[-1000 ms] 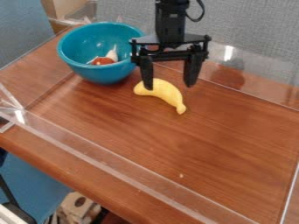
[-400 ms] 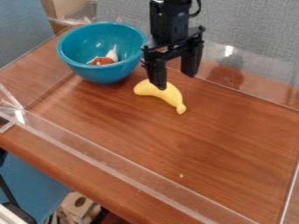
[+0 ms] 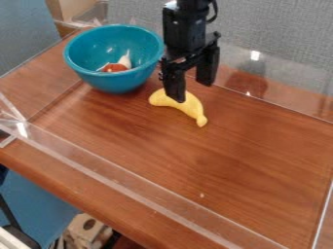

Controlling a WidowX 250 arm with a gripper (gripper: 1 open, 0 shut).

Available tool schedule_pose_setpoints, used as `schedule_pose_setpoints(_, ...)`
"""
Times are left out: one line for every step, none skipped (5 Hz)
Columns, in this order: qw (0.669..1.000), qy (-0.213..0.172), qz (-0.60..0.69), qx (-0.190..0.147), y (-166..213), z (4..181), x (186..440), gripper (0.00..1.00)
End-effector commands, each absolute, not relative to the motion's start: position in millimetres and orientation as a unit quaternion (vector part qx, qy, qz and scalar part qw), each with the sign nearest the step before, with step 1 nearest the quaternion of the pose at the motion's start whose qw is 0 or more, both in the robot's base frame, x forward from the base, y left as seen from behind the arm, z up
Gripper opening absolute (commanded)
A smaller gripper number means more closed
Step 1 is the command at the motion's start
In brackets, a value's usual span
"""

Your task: Put the yellow object in the blue bowl

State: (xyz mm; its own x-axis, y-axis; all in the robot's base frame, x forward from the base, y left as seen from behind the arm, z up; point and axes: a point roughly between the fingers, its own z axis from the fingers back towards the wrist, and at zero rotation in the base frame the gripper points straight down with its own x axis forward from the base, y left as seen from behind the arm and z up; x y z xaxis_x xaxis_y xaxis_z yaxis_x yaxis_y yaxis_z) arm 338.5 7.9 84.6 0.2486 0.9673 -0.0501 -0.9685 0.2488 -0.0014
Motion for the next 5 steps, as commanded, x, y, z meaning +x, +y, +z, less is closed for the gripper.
schedule_pose_setpoints(0.788,-0.008,0.614,-0.033,4,96.8,351,1.00)
schedule_pose_setpoints(0.795,-0.008,0.606,-0.031,-4,91.3,356,1.00)
schedule_pose_setpoints(0.780,-0.009,0.624,-0.031,0,94.0,359,1.00)
schedule_pose_setpoints(0.759,-0.010,0.650,-0.034,6,99.5,362,1.00)
schedule_pose_setpoints(0.741,-0.011,0.671,-0.035,12,104.2,365,1.00)
